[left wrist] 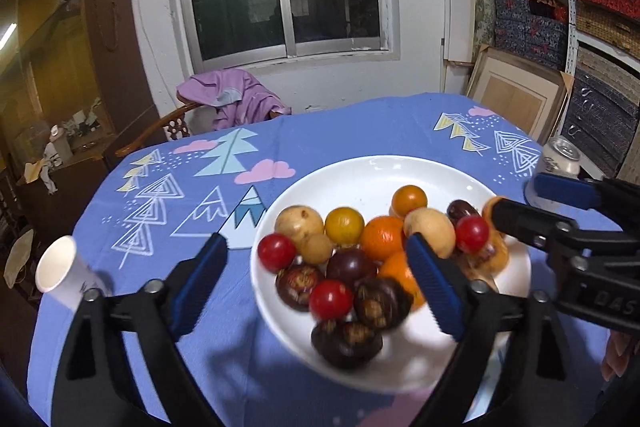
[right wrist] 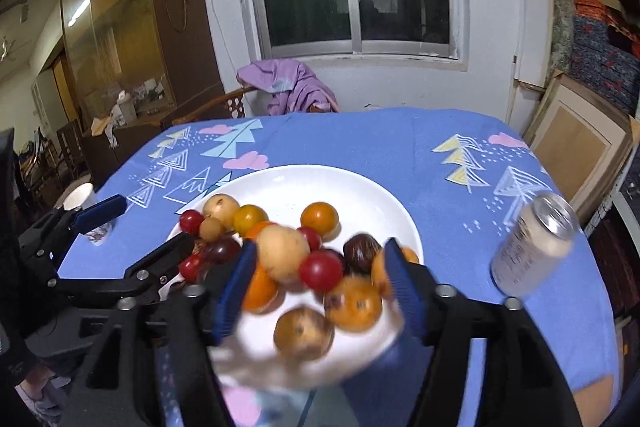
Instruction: Organize fruits
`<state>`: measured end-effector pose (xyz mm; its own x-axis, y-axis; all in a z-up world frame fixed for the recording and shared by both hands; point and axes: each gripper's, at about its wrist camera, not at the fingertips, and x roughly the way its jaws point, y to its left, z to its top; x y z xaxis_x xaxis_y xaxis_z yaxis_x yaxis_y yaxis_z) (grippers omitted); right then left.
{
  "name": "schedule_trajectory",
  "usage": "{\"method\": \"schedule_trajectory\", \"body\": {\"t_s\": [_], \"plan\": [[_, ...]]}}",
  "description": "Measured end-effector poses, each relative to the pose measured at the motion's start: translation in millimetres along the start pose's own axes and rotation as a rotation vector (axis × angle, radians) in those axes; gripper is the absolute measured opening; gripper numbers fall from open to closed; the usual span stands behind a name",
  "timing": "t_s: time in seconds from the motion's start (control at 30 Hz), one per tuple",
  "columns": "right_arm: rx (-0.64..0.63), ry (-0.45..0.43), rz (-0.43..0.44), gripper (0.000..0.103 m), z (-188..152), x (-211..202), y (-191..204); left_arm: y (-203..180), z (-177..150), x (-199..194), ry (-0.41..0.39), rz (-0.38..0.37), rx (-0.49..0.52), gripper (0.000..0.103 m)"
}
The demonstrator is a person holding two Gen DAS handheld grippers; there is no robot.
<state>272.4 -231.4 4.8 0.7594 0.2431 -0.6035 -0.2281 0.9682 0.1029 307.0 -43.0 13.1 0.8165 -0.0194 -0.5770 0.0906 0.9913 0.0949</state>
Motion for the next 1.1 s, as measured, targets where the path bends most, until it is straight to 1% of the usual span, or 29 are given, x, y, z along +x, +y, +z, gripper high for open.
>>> {"method": "schedule_trajectory", "body": {"t_s": [0.07,0.1,0.13,0.2,0.3,0.37,0.43,0.47,0.57,0.6,0.73,0.8,0.9,1.1], "plan": [[0.017,-0.019,-0.001,0.08,-16.2,-20.9,-0.8,-0.4,-11.1,-18.1,-0.005,0.006,0.006,0.098],[0.022,-0.025,-0.007,0.084,-26.2,-31.3,-0.3,-0.9,-16.1,-25.1,-0.006,0.013,0.004,0.098],[0.03,-0.034,-0.016,0.09,-33.7,-39.0,0.1,-2.4,-23.3,-33.5,-0.004,0.021,0.002,0.099],[0.046,-0.057,-0.03,0.096,-52.4,-54.5,1.6,-4.3,-33.7,-45.0,-0.005,0.02,-0.002,0.099],[0.04,-0.066,-0.066,0.099,-70.2,-66.4,5.3,-8.6,-45.4,-54.7,0.019,0.001,-0.011,0.099],[0.036,-0.083,-0.074,0.1,-77.8,-72.7,7.7,-11.9,-50.2,-61.4,0.033,0.015,-0.007,0.099],[0.033,-0.093,-0.084,0.1,-83.7,-77.3,9.4,-14.8,-53.3,-68.2,0.025,0.039,0.003,0.099],[0.032,-0.093,-0.087,0.1,-86.0,-78.8,9.4,-14.7,-55.0,-71.8,0.023,0.035,0.003,0.099],[0.02,-0.091,-0.086,0.1,-93.3,-79.8,11.8,-12.2,-57.2,-79.9,0.017,-0.025,-0.022,0.099],[0.026,-0.091,-0.081,0.1,-94.8,-79.9,10.7,-11.6,-56.8,-80.1,0.023,-0.021,-0.028,0.099],[0.026,-0.082,-0.093,0.1,-96.3,-78.8,10.7,-6.9,-57.7,-81.8,0.031,-0.057,-0.064,0.099],[0.023,-0.082,-0.097,0.1,-96.6,-78.7,11.6,-6.0,-58.1,-82.4,0.028,-0.048,-0.073,0.099],[0.019,-0.084,-0.098,0.1,-97.1,-78.7,12.3,-8.6,-58.9,-83.4,0.011,-0.014,-0.057,0.099],[0.02,-0.087,-0.098,0.1,-96.5,-79.0,11.2,-8.5,-58.3,-81.8,0.018,-0.012,-0.052,0.099]]}}
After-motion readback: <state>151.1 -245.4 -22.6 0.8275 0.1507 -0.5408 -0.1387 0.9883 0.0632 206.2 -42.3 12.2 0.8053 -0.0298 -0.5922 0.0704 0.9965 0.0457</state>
